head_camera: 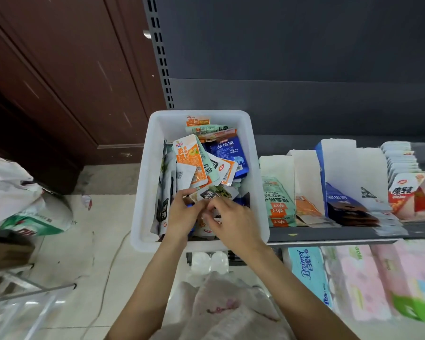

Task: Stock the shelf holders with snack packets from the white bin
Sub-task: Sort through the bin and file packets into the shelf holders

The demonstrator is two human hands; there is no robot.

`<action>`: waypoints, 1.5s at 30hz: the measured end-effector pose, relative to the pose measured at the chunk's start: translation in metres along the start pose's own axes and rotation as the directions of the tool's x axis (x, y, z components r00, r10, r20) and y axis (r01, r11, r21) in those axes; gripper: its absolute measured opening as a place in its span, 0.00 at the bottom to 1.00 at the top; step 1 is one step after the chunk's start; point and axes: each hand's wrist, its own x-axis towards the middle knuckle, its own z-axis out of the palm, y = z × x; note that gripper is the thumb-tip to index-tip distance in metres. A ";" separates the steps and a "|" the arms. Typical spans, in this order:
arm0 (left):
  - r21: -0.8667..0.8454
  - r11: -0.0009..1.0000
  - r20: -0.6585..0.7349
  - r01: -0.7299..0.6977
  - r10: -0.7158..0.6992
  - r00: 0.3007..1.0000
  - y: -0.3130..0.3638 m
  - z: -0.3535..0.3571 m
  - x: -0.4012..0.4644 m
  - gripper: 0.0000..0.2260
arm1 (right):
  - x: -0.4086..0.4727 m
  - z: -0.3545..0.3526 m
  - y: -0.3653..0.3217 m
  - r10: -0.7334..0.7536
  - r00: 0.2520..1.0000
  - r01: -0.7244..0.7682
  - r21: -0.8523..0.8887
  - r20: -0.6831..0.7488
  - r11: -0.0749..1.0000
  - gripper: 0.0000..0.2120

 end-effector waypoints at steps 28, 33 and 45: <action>0.143 0.444 0.705 -0.885 0.582 0.406 0.097 0.239 -0.029 0.13 | -0.085 -0.238 0.168 0.482 0.659 -0.182 0.499 -0.577 0.847 0.17; 0.197 0.236 0.779 -0.951 0.552 0.298 0.078 0.304 -0.030 0.08 | -0.115 -0.238 0.204 0.481 0.610 -0.259 0.416 -0.629 0.872 0.19; 0.395 -0.017 0.843 -0.919 0.404 0.355 0.039 0.319 -0.021 0.13 | -0.123 -0.193 0.268 0.459 0.759 -0.394 0.236 -0.461 0.888 0.09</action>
